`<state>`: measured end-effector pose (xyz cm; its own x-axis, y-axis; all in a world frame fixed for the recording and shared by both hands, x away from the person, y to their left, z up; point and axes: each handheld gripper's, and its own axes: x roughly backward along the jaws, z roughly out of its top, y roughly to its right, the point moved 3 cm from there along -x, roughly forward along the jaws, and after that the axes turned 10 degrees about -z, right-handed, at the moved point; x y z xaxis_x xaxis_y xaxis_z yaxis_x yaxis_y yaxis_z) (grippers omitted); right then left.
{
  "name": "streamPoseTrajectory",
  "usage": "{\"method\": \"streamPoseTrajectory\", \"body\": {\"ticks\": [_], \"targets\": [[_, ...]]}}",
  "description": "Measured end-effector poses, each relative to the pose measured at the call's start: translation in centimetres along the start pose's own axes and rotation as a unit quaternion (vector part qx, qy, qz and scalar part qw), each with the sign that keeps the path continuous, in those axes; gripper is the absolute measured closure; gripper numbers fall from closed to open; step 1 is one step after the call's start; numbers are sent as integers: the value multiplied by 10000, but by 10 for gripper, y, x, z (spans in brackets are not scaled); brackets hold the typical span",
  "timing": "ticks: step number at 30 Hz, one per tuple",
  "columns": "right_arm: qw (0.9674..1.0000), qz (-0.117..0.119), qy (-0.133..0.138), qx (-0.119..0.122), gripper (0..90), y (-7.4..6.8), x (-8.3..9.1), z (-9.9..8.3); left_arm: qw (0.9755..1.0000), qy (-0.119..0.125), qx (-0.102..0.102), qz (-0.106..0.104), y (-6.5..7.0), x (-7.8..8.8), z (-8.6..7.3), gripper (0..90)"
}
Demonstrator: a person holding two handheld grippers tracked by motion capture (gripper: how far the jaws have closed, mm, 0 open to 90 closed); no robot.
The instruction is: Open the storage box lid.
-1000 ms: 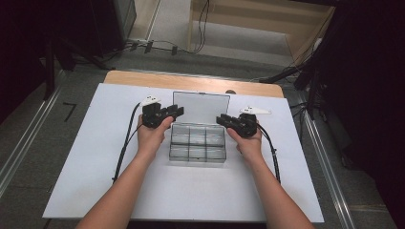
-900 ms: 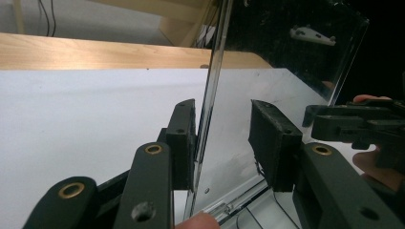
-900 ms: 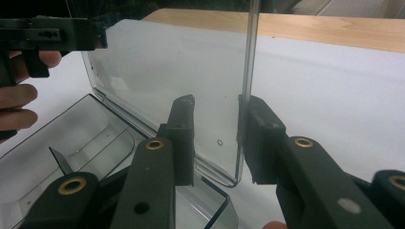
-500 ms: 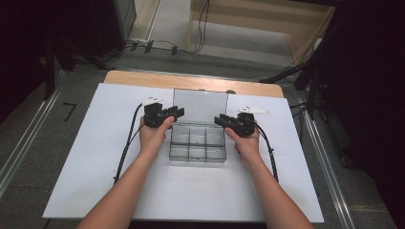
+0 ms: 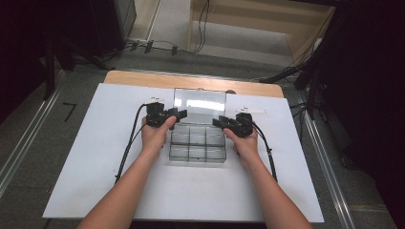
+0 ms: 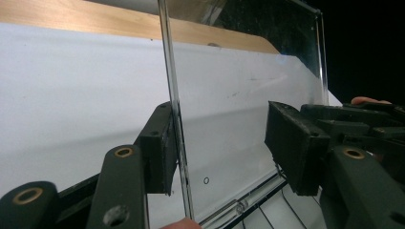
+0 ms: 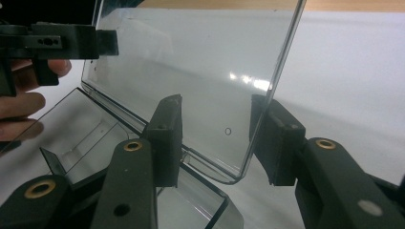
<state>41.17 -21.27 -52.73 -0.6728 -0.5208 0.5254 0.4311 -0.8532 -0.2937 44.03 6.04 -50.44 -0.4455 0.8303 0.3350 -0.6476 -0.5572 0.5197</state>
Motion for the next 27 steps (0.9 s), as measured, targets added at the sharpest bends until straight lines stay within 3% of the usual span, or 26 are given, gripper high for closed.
{"method": "streamPoseTrajectory", "body": {"ticks": [14, 27], "targets": [[9992, 128, -101, -376, 475, 4, -5, -2, 9995, -265, 158, -9, -4, -7, -5, 328], [9982, 162, -190, -539, 431, 8, -7, -2, 9987, -338, 369, -65, -7, -11, -9, 260]]}}
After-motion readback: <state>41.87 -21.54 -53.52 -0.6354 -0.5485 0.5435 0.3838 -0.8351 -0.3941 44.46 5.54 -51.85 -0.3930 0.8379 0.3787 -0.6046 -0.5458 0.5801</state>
